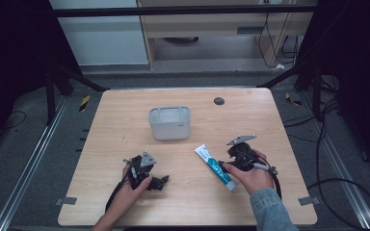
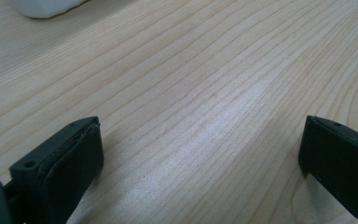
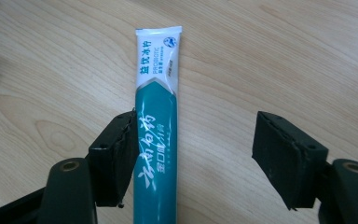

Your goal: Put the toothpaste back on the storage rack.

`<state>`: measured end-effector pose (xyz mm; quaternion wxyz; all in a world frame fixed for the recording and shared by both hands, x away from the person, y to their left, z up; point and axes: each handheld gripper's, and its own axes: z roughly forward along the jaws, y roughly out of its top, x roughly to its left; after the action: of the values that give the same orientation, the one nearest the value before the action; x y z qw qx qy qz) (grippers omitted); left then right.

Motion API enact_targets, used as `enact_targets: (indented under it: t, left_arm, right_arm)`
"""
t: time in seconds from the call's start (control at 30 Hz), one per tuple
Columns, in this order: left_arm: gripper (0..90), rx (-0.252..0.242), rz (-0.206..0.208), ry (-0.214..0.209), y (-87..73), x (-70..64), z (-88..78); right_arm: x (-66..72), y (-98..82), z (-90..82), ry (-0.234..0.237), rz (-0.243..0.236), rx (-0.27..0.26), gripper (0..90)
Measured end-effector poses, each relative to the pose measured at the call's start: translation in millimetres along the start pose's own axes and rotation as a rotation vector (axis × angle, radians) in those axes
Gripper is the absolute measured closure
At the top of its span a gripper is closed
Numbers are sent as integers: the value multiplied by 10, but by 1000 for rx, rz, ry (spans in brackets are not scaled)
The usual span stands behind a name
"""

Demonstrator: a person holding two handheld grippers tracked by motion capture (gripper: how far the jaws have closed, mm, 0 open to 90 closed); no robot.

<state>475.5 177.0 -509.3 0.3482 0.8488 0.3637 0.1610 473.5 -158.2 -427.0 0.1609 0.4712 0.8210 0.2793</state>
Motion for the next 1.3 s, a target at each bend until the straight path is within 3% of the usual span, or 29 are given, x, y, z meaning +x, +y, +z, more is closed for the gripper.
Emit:
enact_targets:
  t: [0.33, 0.63, 0.83, 1.13, 1.3]
  left_arm:
    - [0, 0, 0, 0, 0, 0, 0]
    - [0, 0, 1, -1, 1, 2, 1]
    - [0, 0, 1, -1, 1, 2, 2]
    - [0, 0, 1, -1, 1, 2, 2]
    - [0, 0, 1, -1, 1, 2, 1]
  right_arm:
    - [85, 193, 97, 2, -60, 50, 399]
    - [141, 325, 200, 19, -79, 75, 480]
    - [159, 360, 303, 28, -83, 94, 474]
    - [224, 352, 510, 49, -69, 124, 381]
    - [269, 352, 605, 22, -77, 147, 363]
